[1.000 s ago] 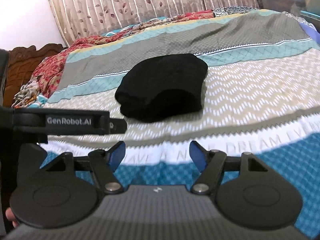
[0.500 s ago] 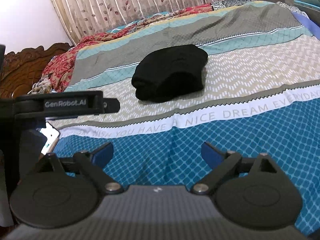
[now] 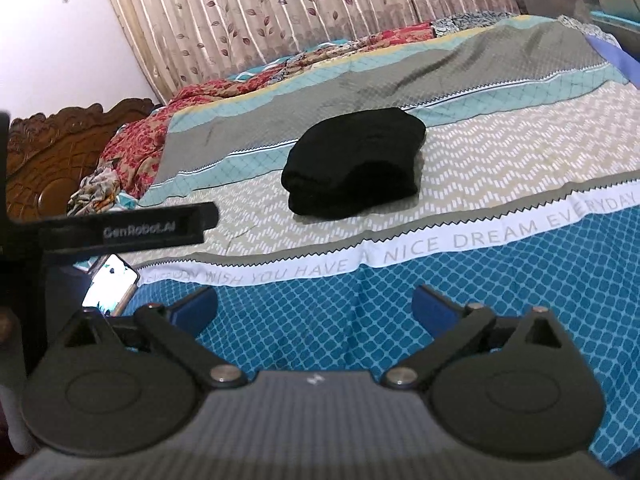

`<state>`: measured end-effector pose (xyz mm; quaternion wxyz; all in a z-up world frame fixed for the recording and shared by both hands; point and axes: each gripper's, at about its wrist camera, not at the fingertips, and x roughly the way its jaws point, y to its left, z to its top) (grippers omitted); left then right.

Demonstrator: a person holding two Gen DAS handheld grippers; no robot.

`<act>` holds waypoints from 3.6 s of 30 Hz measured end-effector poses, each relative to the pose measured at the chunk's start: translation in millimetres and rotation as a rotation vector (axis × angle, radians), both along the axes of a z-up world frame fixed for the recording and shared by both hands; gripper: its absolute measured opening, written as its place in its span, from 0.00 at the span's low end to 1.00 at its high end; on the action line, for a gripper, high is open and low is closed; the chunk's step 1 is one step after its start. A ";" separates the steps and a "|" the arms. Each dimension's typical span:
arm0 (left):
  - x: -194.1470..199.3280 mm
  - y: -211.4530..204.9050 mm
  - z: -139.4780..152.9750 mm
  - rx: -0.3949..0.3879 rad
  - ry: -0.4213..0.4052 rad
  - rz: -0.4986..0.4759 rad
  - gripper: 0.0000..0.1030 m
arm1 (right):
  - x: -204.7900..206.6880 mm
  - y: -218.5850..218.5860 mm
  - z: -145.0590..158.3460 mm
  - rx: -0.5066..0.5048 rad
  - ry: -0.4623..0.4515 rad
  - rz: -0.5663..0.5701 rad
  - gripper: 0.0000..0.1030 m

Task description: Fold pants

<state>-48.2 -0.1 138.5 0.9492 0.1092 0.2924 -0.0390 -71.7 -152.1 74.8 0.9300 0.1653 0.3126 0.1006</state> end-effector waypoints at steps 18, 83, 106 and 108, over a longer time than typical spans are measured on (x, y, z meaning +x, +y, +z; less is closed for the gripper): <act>8.3 6.9 -13.2 0.023 0.123 0.013 1.00 | -2.5 -6.1 3.8 0.054 0.046 -0.019 1.00; 14.2 3.4 -33.8 0.052 0.342 0.035 1.00 | 1.0 -16.4 -4.1 0.100 0.121 -0.051 1.00; 16.0 1.3 -44.3 0.059 0.385 0.031 1.00 | 2.3 -16.4 -6.6 0.102 0.130 -0.052 1.00; 16.4 1.7 -45.0 0.059 0.387 0.032 1.00 | 2.2 -16.3 -6.5 0.103 0.131 -0.054 1.00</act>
